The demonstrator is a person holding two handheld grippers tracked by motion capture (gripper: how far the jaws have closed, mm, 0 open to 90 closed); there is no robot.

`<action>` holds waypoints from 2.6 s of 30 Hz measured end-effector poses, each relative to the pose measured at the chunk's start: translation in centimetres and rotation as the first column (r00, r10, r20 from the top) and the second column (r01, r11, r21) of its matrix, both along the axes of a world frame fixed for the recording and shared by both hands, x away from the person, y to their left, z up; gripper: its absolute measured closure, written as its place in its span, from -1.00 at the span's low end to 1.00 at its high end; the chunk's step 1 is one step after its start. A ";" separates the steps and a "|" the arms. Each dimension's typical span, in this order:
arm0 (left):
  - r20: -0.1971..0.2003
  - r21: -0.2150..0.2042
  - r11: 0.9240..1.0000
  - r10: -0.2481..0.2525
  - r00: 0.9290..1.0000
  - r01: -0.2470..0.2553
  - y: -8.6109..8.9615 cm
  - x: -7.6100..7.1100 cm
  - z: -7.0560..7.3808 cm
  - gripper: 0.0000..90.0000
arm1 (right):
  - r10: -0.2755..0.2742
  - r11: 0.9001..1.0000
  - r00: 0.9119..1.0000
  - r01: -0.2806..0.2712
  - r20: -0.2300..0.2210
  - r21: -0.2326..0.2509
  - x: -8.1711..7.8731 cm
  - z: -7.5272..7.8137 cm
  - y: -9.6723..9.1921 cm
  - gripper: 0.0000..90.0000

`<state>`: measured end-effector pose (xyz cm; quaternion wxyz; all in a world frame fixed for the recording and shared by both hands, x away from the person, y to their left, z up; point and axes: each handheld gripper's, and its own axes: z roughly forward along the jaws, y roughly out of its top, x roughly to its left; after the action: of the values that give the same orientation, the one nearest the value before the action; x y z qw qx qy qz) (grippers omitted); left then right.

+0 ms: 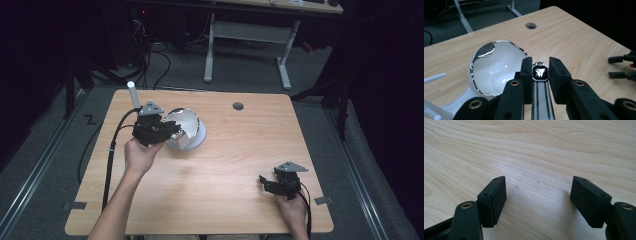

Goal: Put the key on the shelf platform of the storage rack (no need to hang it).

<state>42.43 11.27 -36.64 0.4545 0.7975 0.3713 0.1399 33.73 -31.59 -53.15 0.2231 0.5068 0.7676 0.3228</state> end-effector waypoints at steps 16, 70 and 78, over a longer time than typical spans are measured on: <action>0.003 0.026 0.997 0.066 0.998 -0.066 -1.1 2.4 -0.4 0.66 | 0.001 1.000 1.000 -0.001 -0.002 0.001 0.0 0.0 0.0 -0.34; -0.081 0.091 0.968 0.242 0.967 -0.234 -3.5 7.7 -7.5 0.65 | 0.005 1.000 1.000 -0.005 -0.002 0.001 -0.1 0.0 0.0 -0.35; -0.099 0.084 0.960 0.273 0.957 -0.266 -3.4 8.4 -8.1 0.64 | 0.007 1.000 1.000 -0.007 -0.001 -0.001 -0.1 0.0 0.0 -0.35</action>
<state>50.81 7.84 -44.72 0.3818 0.7614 0.4959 0.1694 33.66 -31.61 -53.13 0.2217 0.5040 0.7698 0.3229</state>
